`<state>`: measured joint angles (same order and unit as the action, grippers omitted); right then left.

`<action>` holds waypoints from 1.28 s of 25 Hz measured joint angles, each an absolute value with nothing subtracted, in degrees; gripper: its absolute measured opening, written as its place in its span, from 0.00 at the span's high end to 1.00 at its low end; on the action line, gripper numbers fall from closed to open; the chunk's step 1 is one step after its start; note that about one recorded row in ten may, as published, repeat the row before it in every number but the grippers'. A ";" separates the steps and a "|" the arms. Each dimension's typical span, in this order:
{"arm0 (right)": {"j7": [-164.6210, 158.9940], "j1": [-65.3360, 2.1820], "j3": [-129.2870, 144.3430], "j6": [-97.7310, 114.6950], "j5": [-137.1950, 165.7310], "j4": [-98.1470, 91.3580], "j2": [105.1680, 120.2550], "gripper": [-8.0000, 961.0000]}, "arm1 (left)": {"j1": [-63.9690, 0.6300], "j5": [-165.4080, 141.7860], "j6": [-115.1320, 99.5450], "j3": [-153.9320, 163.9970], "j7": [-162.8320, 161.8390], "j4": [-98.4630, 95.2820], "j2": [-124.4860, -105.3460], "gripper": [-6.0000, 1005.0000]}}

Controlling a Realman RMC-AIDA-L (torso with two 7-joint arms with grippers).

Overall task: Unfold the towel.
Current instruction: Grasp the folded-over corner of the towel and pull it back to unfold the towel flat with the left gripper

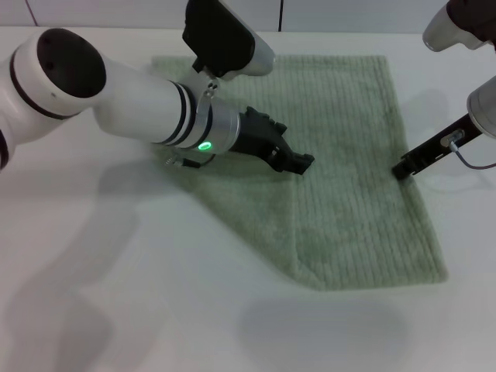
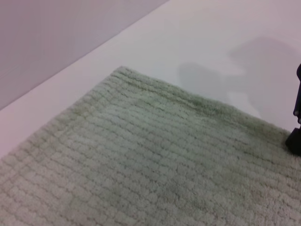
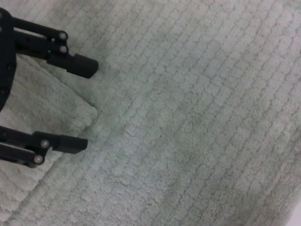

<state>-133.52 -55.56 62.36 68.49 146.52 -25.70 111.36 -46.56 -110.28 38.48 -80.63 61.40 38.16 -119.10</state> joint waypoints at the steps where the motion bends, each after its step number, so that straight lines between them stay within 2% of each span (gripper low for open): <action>1: -133.52 -55.56 62.36 68.48 146.52 -25.72 111.36 0.99 | -46.82 -110.28 38.31 -80.35 61.32 37.88 -119.10 0.26; 14: -133.50 -55.54 62.33 68.37 146.51 -25.76 111.36 0.99 | -47.45 -110.00 37.04 -77.77 61.20 37.18 -119.09 0.26; 32: -133.50 -55.63 62.40 68.51 146.51 -25.75 111.53 0.99 | -48.16 -109.06 36.37 -75.93 61.14 35.92 -119.09 0.41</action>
